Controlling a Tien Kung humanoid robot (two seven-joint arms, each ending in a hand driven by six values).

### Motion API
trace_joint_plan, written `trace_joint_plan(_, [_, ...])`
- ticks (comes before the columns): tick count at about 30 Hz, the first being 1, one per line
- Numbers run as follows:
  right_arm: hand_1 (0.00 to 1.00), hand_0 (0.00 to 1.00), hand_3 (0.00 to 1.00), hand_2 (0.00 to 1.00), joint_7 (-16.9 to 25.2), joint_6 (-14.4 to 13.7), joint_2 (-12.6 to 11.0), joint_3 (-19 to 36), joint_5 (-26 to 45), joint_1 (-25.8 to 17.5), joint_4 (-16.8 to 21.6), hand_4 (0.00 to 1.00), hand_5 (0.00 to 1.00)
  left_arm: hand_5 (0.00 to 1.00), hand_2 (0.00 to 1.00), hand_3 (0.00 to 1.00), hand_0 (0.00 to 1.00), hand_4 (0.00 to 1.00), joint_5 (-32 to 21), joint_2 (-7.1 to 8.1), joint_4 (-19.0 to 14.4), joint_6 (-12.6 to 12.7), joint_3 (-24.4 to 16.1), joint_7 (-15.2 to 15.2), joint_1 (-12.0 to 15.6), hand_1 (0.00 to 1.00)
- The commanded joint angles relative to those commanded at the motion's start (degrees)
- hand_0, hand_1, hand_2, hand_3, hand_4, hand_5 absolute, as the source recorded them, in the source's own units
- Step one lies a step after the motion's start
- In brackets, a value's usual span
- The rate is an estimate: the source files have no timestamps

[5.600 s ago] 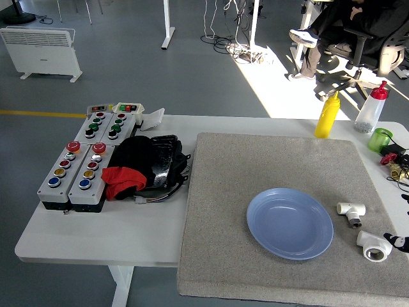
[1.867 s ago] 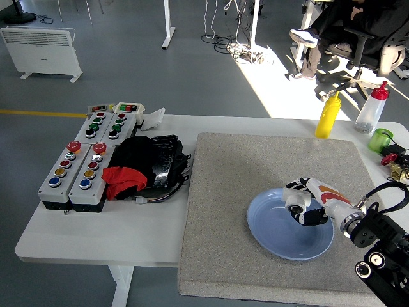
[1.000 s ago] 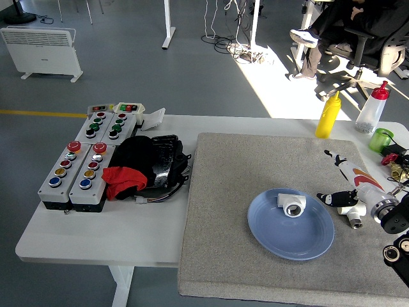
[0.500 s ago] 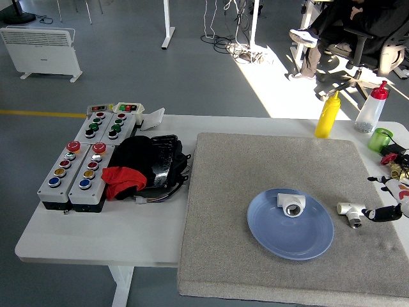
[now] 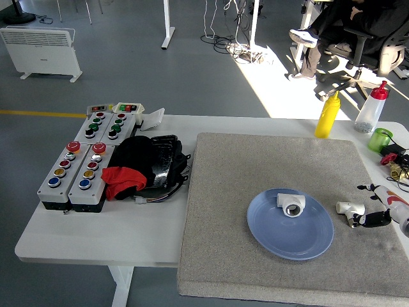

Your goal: Pick pipe place plate twice

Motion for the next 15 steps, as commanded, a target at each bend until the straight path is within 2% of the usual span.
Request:
trace_joint_plan(6, [0.858,0.951,0.88,0.947,-0.3,0.4,0.3,-1.6,0.8,-0.4,0.0,0.794,0.298,0.998,0.7,0.636,0.679,0.342,0.1,0.0,0.0,0.0,-0.1,0.0,0.6,0.67])
trace_joint_plan(15, [0.858,0.944,0.878,0.948,0.3,-1.7,0.1,-0.5,0.7,-0.6,1.4,0.8,0.313,0.998,0.7,0.636,0.679,0.339,-0.3,0.0,0.1,0.0,0.2,-0.2,0.8,0.671])
